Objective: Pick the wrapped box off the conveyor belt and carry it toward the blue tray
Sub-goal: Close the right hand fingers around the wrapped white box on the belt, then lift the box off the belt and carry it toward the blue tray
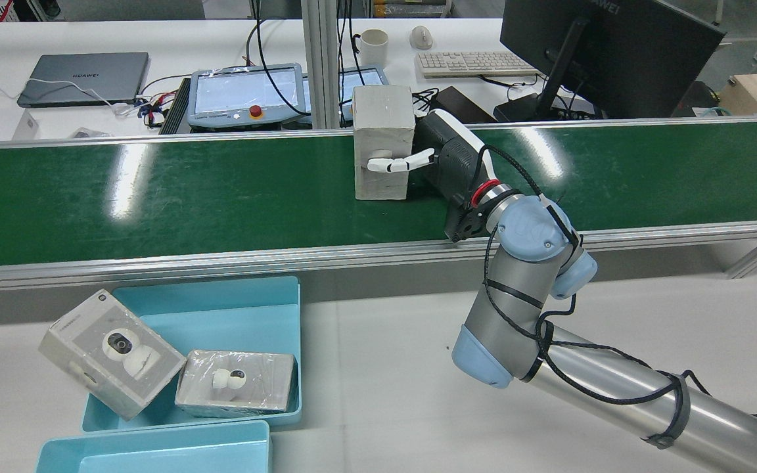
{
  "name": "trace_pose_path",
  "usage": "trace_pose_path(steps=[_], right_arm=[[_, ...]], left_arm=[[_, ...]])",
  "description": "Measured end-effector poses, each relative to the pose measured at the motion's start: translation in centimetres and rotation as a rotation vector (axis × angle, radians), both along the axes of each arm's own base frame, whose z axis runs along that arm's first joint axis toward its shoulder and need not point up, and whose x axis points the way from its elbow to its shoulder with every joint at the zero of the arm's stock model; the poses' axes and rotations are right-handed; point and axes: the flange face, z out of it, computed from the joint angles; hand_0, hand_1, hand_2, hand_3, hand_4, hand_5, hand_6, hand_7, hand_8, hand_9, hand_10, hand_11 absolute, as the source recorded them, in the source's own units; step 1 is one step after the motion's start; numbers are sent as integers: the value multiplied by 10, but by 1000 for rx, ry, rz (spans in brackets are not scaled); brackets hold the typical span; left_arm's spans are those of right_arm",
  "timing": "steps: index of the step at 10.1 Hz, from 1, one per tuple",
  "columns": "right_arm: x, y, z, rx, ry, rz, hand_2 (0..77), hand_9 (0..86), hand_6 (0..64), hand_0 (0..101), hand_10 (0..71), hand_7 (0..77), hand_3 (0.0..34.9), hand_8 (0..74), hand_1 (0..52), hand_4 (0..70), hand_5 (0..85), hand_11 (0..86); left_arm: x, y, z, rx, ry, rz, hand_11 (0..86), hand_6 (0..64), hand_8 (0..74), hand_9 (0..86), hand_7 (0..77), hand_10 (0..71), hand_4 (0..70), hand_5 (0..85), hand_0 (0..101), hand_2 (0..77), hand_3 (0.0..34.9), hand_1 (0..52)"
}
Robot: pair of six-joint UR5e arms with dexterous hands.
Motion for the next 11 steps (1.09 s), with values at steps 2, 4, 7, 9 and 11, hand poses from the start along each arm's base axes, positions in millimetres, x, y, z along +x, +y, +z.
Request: trace_pose_path(steps=[2, 4, 7, 9, 11], right_arm=[[7, -4, 1, -19, 17, 15, 327, 11, 251, 495, 71, 284, 1, 153, 104, 213, 393, 11], [22, -6, -15, -17, 15, 35, 333, 251, 344, 456, 360, 382, 0, 425, 33, 235, 535, 240], [43, 6, -69, 37, -30, 47, 349, 458, 404, 420, 600, 480, 0, 616, 16, 235, 595, 475], [31, 20, -116, 73, -65, 19, 393, 524, 420, 437, 611, 551, 0, 660, 5, 245, 654, 518], [-11, 50, -158, 99, -93, -50, 420, 605, 431, 441, 611, 644, 0, 682, 5, 245, 698, 725]], left_arm=[[0, 0, 0, 0, 0, 0, 5, 5, 5, 0, 5, 0, 0, 11, 0, 5, 0, 0], [0, 0, 0, 0, 0, 0, 5, 5, 5, 0, 5, 5, 0, 11, 0, 11, 0, 0], [0, 0, 0, 0, 0, 0, 5, 5, 5, 5, 5, 5, 0, 11, 0, 11, 0, 0], [0, 0, 0, 0, 0, 0, 5, 5, 5, 0, 5, 5, 0, 11, 0, 11, 0, 0], [0, 0, 0, 0, 0, 0, 5, 5, 5, 5, 5, 0, 0, 11, 0, 11, 0, 0]])
